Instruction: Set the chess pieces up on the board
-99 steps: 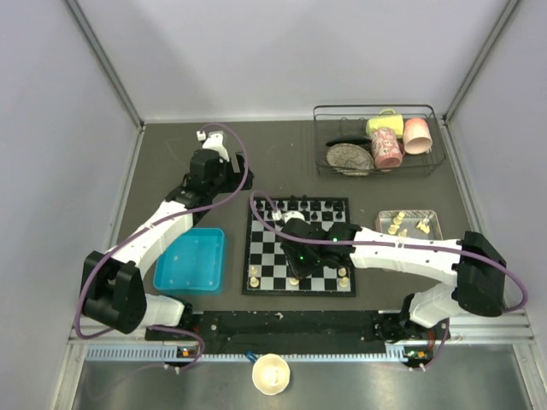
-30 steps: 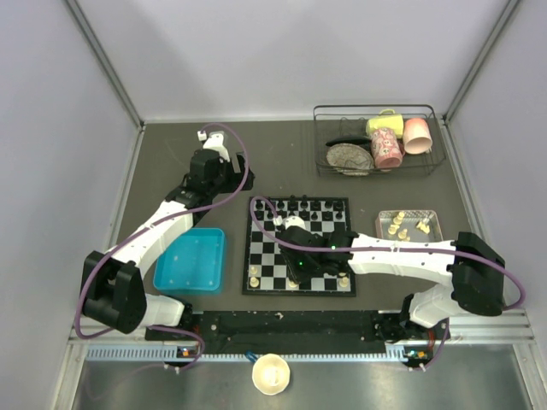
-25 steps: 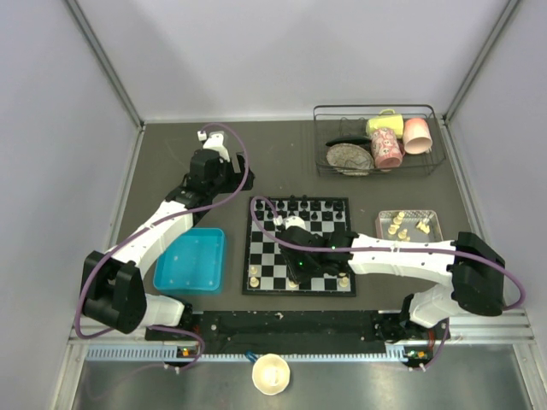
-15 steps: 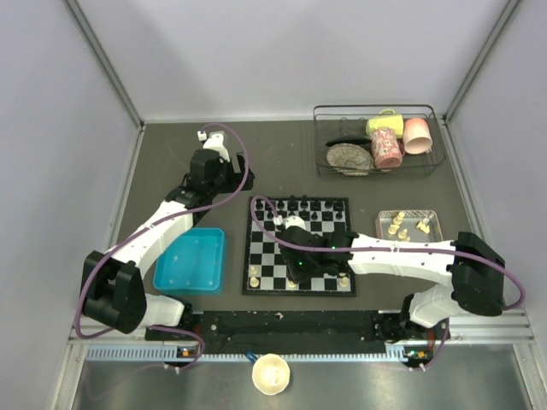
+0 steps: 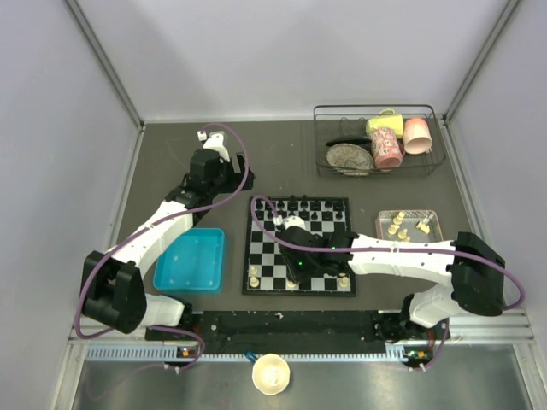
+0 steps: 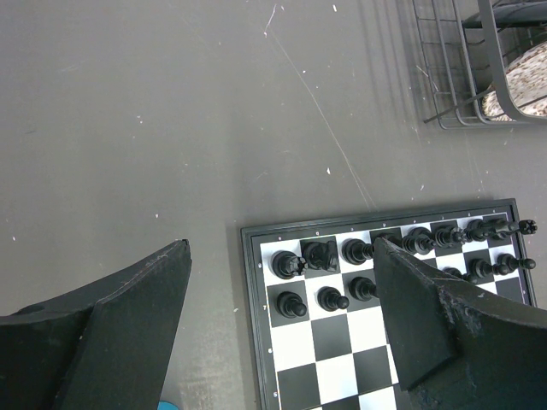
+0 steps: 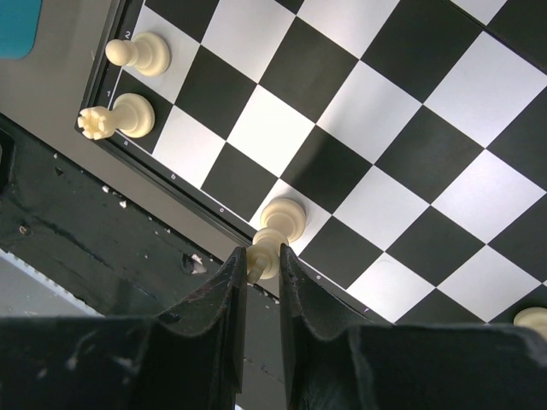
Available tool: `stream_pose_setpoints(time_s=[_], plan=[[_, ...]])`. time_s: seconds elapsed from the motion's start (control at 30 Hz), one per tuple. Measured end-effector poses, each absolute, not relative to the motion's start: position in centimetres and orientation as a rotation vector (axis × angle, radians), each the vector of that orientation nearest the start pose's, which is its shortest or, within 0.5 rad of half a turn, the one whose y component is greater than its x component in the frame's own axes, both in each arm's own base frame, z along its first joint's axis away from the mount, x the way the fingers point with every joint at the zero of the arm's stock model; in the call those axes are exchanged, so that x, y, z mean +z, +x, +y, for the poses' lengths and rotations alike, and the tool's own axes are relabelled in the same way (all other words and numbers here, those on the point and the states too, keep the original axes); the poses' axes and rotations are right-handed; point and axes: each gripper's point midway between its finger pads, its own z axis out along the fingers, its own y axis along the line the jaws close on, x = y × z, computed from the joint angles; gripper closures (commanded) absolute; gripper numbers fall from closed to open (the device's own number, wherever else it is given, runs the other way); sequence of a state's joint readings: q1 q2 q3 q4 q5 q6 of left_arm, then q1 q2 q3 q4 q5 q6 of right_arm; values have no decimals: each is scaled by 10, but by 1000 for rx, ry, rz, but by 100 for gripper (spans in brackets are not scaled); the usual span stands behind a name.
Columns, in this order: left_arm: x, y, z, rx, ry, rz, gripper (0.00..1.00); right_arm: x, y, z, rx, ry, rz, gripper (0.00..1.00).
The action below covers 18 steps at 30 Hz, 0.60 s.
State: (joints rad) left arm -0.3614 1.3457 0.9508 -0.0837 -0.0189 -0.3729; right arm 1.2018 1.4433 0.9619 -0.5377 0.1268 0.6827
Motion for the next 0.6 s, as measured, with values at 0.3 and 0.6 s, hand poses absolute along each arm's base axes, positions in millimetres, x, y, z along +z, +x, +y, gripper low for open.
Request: stream_pose_setpoints(time_s=[0.3, 0.6], plan=[[181, 383, -157, -435, -24, 2080, 9, 84, 117, 315, 514, -639, 2593, 94], [180, 382, -157, -434, -24, 2083, 9, 82, 116, 317, 525, -641, 2596, 71]])
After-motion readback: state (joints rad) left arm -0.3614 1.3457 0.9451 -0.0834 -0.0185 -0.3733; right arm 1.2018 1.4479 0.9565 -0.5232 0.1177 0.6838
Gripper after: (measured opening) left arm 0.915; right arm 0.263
